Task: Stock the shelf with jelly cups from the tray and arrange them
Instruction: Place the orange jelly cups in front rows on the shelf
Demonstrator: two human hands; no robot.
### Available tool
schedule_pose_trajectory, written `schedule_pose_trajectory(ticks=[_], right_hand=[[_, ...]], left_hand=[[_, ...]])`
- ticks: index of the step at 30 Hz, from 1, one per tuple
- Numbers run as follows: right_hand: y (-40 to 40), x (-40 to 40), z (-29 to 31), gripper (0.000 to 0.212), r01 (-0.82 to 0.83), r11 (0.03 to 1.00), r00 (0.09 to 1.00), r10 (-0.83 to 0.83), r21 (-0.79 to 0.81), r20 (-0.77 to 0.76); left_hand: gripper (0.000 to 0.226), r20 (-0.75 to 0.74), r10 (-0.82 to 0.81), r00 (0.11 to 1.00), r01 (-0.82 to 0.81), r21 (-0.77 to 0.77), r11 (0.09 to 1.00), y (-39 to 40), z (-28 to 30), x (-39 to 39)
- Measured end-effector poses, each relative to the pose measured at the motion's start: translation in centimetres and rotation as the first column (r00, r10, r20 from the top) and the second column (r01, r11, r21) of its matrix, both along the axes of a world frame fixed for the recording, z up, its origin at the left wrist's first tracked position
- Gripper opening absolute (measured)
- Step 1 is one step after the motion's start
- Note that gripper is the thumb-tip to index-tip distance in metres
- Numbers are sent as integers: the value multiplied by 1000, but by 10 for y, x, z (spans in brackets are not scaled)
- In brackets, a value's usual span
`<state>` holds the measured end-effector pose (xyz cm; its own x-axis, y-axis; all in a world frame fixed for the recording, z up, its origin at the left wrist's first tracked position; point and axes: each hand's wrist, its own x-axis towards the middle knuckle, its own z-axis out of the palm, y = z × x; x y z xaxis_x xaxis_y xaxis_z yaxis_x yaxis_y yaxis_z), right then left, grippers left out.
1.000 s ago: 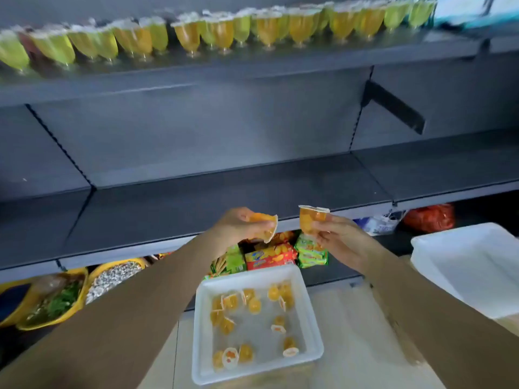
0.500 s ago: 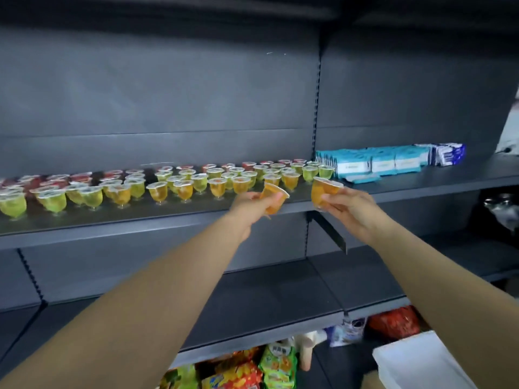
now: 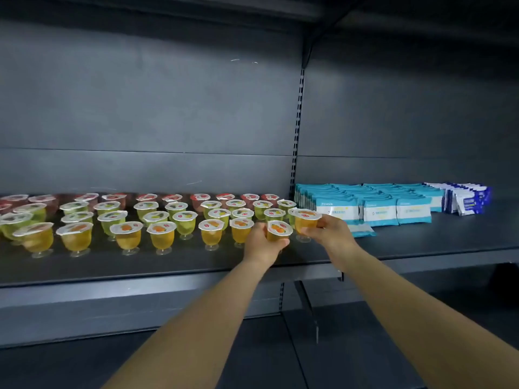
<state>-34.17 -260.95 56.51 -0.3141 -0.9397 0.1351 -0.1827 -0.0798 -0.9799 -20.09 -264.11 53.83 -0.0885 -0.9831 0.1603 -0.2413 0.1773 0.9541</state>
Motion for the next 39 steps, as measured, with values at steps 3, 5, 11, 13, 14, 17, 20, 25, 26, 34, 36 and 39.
schedule_pose_trajectory(ticks=[3, 5, 11, 13, 14, 17, 20, 25, 26, 34, 36, 39], right_hand=[[-28, -16, -20, 28, 12, 1000, 1000, -11, 27, -26], [-41, -24, -37, 30, 2, 999, 998, 2, 50, -67], [-57, -34, -49, 39, -3, 998, 994, 11, 65, -113], [-59, -34, -49, 38, 5, 998, 992, 3, 66, -128], [-60, -33, -50, 38, 14, 998, 991, -5, 67, -135], [-61, -32, -50, 37, 27, 997, 988, -15, 74, -155], [-58, -32, -48, 38, 26, 996, 984, -11, 83, -179], [-29, -30, -40, 48, -45, 991, 943, 85, 130, -320], [-20, -28, -37, 53, -34, 989, 926, 84, 141, -367], [76, 30, 16, 64, -17, 992, 584, 110, 123, -804], [107, 62, 29, 70, -36, 992, 510, 122, 120, -851], [152, 117, 39, 74, -62, 990, 390, 143, 129, -910]], left_hand=[[42, 19, 70, 997, -70, -5, 998, -20, -15, -13], [41, 18, 122, 992, -122, -24, 992, -27, -20, -16], [39, 54, 162, 985, -160, -45, 986, -39, -21, -21], [40, 71, 184, 980, -181, -48, 982, -42, -21, -23], [41, 81, 193, 978, -189, -50, 981, -43, -21, -24], [40, 114, 203, 973, -198, -48, 979, -43, -22, -24], [41, 153, 171, 973, -172, -9, 985, -43, -20, -22], [49, 236, 1, 972, -28, 110, 994, -29, -12, -5], [51, 250, -38, 967, 7, 126, 992, -23, -10, 0], [76, 735, -194, 649, 232, 51, 971, 57, 29, 84], [74, 877, -145, 458, 290, 7, 957, 86, 42, 116], [74, 975, -30, 219, 310, -40, 950, 127, 55, 173]])
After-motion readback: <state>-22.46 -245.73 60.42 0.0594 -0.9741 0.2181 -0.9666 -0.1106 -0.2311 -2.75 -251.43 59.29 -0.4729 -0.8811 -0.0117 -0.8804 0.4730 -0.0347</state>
